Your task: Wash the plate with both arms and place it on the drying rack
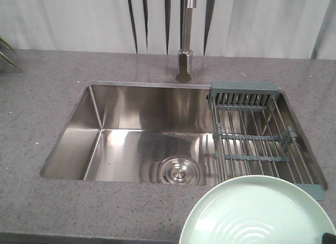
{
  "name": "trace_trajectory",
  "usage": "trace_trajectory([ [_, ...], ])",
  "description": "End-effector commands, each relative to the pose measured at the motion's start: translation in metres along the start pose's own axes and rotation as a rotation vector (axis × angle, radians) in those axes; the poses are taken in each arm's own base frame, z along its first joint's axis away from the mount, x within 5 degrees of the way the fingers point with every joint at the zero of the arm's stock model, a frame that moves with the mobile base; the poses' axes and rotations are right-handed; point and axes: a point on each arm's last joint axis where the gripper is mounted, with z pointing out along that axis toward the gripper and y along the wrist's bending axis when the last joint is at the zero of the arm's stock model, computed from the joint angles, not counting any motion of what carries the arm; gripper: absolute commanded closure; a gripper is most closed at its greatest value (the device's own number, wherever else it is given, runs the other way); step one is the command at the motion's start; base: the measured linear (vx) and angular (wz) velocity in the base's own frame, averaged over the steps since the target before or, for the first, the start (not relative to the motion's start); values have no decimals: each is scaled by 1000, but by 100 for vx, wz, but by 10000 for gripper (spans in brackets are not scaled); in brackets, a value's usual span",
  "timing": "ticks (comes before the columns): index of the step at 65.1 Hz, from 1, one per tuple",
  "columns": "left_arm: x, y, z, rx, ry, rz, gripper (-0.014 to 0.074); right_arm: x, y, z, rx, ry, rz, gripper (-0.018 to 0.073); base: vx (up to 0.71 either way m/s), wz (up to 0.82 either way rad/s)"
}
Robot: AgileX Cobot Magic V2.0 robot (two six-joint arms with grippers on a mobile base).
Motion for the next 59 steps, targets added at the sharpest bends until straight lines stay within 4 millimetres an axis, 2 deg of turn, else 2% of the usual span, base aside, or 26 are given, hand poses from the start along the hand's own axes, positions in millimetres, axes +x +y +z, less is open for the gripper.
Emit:
trace_trajectory([
  [1,-16,-1,-4,3,-112,-8,603,-11,1,-3,3,-75,12,564,5,-21],
  [59,-16,-1,-4,3,-112,-8,603,-11,1,-3,3,-75,12,564,3,-8],
])
